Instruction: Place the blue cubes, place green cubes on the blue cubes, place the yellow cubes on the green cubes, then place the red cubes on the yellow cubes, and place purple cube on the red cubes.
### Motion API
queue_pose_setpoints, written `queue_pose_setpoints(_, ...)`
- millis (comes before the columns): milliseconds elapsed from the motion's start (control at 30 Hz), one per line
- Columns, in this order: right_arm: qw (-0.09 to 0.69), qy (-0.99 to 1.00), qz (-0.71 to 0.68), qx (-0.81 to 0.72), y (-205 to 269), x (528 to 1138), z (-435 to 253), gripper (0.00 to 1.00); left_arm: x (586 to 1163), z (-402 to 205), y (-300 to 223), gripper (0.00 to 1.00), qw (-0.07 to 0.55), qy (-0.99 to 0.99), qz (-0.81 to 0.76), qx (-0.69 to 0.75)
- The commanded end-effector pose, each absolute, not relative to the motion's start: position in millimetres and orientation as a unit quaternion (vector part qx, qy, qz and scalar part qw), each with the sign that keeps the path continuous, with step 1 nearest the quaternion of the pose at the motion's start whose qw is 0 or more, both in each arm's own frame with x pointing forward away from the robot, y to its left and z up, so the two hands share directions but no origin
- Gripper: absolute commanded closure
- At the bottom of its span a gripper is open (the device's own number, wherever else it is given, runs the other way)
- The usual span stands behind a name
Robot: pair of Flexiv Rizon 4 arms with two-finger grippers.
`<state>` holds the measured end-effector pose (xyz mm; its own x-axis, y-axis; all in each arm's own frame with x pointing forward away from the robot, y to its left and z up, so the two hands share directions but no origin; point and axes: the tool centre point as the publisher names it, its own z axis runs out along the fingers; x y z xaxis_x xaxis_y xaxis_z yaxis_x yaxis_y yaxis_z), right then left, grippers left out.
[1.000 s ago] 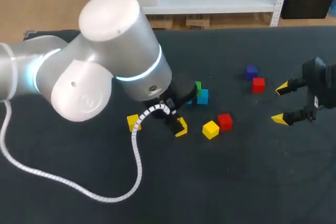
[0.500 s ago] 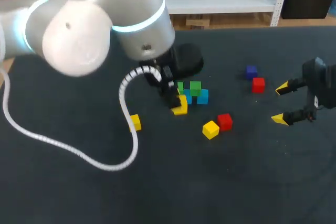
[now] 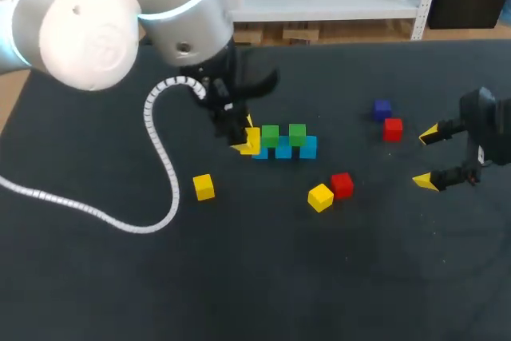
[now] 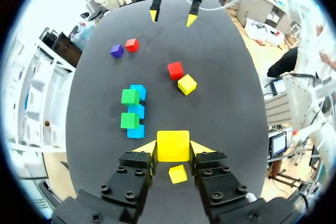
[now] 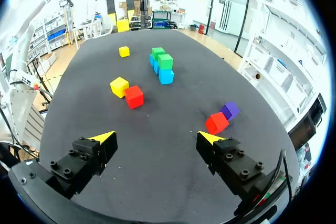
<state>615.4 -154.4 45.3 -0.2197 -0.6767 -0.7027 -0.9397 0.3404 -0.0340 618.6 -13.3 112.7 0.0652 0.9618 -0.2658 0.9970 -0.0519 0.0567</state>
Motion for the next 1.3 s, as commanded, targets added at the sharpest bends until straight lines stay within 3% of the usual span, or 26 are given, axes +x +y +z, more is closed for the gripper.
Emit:
queue_pose_setpoints(33,0.321,0.753,0.206,-0.536,-154,616,44,0.0,627,108,-11,1.0,0.121,0.671,-0.091,0.726)
queue_pose_setpoints(767,0.321,0.753,0.206,-0.536,-154,616,44,0.0,692,93,-52,1.0,0.129,0.67,-0.102,0.724)
queue_pose_setpoints(1300,0.321,0.753,0.206,-0.536,-154,616,44,0.0,704,81,-75,1.0,0.117,0.67,-0.102,0.726)
